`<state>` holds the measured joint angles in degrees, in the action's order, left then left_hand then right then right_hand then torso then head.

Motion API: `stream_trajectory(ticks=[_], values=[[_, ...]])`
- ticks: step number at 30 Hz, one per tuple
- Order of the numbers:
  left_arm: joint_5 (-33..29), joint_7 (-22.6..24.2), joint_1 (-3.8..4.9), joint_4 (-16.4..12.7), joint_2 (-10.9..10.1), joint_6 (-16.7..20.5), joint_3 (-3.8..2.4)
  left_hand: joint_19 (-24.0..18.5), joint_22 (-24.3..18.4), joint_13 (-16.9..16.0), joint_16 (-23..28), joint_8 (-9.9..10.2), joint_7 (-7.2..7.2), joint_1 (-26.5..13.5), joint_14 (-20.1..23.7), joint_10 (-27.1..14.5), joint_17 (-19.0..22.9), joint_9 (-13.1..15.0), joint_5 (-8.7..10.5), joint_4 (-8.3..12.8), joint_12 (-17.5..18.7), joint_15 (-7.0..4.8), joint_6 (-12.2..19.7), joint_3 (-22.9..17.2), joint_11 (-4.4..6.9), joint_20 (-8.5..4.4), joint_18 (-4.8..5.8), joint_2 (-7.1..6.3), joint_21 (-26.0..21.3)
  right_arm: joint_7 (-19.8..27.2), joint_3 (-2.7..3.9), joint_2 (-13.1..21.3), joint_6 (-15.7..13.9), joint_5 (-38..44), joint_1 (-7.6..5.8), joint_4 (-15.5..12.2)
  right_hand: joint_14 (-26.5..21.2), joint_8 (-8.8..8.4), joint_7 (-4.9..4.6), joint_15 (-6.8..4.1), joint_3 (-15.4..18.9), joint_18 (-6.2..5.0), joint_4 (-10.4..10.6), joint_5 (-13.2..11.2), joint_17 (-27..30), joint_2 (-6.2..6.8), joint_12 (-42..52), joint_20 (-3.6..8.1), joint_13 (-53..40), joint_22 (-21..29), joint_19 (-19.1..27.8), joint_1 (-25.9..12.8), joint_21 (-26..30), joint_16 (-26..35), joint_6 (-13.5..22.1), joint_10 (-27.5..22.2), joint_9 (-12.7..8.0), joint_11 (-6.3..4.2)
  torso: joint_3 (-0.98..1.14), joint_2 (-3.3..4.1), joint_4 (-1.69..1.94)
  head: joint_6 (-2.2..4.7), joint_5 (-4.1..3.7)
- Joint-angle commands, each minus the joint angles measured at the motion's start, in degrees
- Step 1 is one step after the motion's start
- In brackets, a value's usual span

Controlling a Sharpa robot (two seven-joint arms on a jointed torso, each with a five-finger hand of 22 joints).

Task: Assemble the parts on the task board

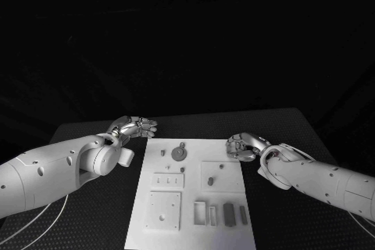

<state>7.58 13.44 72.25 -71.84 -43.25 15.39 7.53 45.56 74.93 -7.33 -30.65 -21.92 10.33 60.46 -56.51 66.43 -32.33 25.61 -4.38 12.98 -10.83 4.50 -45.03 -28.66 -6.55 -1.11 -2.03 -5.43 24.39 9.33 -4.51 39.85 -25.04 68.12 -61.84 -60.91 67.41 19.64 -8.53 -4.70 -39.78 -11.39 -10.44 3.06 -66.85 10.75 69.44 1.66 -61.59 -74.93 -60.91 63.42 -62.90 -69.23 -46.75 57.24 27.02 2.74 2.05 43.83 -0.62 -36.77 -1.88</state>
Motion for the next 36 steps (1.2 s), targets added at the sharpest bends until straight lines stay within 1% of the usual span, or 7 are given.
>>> stream_trajectory(ticks=[1,8,13,18,22,31,36], values=[[0.29,0.38,0.03,-0.21,-0.03,-0.9,-0.06,-0.34,1.13,0.01,0.38,0.21,0.32,-0.7,0.34,0.08,-0.06,-0.07,0.29,0.02,0.37,0.16,0.0,-0.27,-0.14,0.04,-1.0,0.04,0.32,0.07,-0.04,-0.08,0.51,0.79,0.13,-0.01,-0.01,0.62,1.89,-0.82,0.05,-3.61,-0.51,-0.28,-0.07,-0.88,0.43,0.34,0.05,-0.65,-0.18,-0.22,-0.38,-0.46,-9.26,-2.93,0.35,-2.27,0.02,0.02,0.01,-0.01,-0.06],[0.44,0.3,0.03,-0.18,-0.01,-0.94,-0.06,-0.35,1.12,0.01,0.39,0.22,0.32,-0.71,0.34,0.09,-0.06,-0.08,0.32,0.03,0.38,0.16,0.01,-0.27,-0.14,0.04,-1.0,0.02,0.33,-0.06,-0.04,-0.12,0.46,1.03,0.15,-0.02,0.22,1.39,2.44,-1.29,0.28,-3.61,-1.08,-0.28,0.0,-1.51,0.47,0.44,0.13,-0.64,-0.35,-0.58,-0.59,-0.54,-10.54,-2.42,0.91,-2.79,0.0,0.01,-0.02,-0.04,-0.03],[0.45,0.28,0.03,-0.18,-0.04,-0.95,-0.06,-0.35,1.12,0.01,0.39,0.22,0.32,-0.72,0.35,0.09,-0.07,-0.08,0.36,0.04,0.39,0.16,0.01,-0.26,-0.14,0.04,-1.0,0.01,0.33,-0.25,-0.04,-0.1,0.26,1.41,0.17,-0.03,0.35,1.95,2.84,-1.62,0.25,-3.61,-1.51,-0.28,0.02,-2.11,0.45,0.54,0.17,-0.61,-0.5,-0.68,-0.71,-0.61,-11.41,-2.14,1.39,-3.15,0.05,-0.02,-0.06,-0.09,-0.07],[0.45,0.27,0.03,-0.17,0.0,-0.98,-0.06,-0.36,1.12,0.0,0.4,0.22,0.32,-0.72,0.35,0.09,-0.07,-0.08,0.38,0.04,0.4,0.16,0.01,-0.26,-0.14,0.04,-1.0,0.01,0.34,-0.41,-0.04,-0.16,0.02,1.64,0.19,0.02,0.5,2.67,3.29,-1.97,0.19,-3.61,-1.96,-0.28,0.04,-2.79,0.45,0.61,0.17,-0.58,-0.62,-0.74,-0.81,-0.68,-12.38,-1.84,2.04,-3.55,0.05,0.0,-0.06,-0.1,-0.11],[0.45,0.28,0.03,-0.14,0.0,-0.97,-0.06,-0.36,1.12,0.0,0.4,0.22,0.32,-0.71,0.35,0.09,-0.08,-0.08,0.4,0.04,0.4,0.16,0.01,-0.27,-0.14,0.04,-1.0,0.02,0.34,-0.54,-0.04,-0.23,-0.3,1.65,0.2,-0.08,0.65,3.35,3.69,-2.27,0.13,-3.61,-2.4,-0.28,0.06,-3.71,0.44,0.67,0.17,-0.54,-0.75,-0.73,-0.89,-0.74,-13.07,-1.58,2.73,-3.9,0.07,-0.01,0.01,-0.16,-0.14],[0.49,0.24,0.03,-0.18,-0.05,-0.98,-0.06,-0.37,1.12,0.0,0.41,0.22,0.31,-0.7,0.35,0.1,-0.09,-0.08,0.43,0.06,0.41,0.16,0.01,-0.28,-0.13,0.03,-1.0,0.03,0.35,-1.16,-0.04,-0.33,-2.05,1.19,0.3,-0.39,0.95,4.01,3.94,-2.58,0.29,-3.61,-3.48,-0.28,0.08,-4.77,0.43,0.78,0.15,-0.45,-1.02,-0.92,-1.0,-0.88,-13.1,-1.17,3.78,-4.19,0.07,0.02,-0.02,-0.29,-0.12],[0.5,0.25,0.03,-0.16,0.0,-1.01,-0.06,-0.38,1.12,0.0,0.41,0.22,0.31,-0.67,0.35,0.11,-0.09,-0.08,0.44,0.08,0.42,0.16,0.01,-0.29,-0.13,0.03,-1.0,0.03,0.35,-1.52,-0.04,-0.39,-2.83,-0.45,0.31,-0.44,1.18,4.24,3.88,-2.62,0.57,-3.61,-4.53,-0.3,0.03,-5.96,0.46,0.95,0.09,-0.41,-1.26,-1.38,-1.12,-1.05,-12.7,-0.88,4.47,-4.18,0.05,0.0,0.01,-0.43,-0.14]])
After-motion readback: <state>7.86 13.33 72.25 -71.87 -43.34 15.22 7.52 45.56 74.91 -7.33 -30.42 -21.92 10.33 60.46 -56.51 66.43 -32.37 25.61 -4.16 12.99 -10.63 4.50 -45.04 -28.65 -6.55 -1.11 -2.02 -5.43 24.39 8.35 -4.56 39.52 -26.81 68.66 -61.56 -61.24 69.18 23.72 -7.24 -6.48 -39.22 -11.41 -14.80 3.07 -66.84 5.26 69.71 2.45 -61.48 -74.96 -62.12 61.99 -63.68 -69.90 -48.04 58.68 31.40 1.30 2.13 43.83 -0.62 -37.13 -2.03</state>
